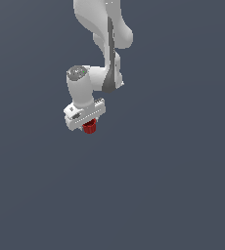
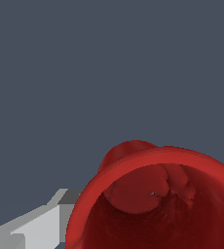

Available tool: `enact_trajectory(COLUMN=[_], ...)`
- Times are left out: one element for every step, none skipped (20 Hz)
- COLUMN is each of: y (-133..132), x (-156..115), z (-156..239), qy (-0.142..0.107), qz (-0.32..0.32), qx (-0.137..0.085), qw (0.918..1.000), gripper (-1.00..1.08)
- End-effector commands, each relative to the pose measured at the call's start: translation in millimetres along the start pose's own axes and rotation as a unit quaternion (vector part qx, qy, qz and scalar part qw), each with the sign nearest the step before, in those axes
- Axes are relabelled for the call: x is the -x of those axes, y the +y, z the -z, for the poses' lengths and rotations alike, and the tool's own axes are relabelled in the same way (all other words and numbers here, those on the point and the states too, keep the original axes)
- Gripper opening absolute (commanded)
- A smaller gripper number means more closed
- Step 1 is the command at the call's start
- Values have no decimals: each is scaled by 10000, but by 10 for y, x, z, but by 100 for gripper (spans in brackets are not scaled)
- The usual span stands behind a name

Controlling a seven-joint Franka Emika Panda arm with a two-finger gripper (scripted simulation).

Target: Pick up the object and move it to a goal position.

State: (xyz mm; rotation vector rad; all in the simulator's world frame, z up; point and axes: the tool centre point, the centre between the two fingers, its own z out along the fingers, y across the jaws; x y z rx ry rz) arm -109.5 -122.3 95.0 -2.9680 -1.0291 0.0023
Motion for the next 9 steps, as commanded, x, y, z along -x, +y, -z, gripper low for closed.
enact_trajectory(y=[-31, -40, -47, -52, -56, -58, -58, -56, -55], x=[82, 107, 128, 145, 158, 167, 172, 172, 171], z=[45, 57, 67, 75, 82, 87, 90, 92, 92], qy=[6, 6, 6, 6, 6, 6, 6, 6, 6], qz=[4, 4, 4, 4, 4, 4, 4, 4, 4], qx=[5, 5, 5, 5, 5, 5, 5, 5, 5], qw=[10000, 10000, 10000, 10000, 10000, 10000, 10000, 10000, 10000], gripper=[-100, -100, -100, -100, -100, -100, -100, -100, -100])
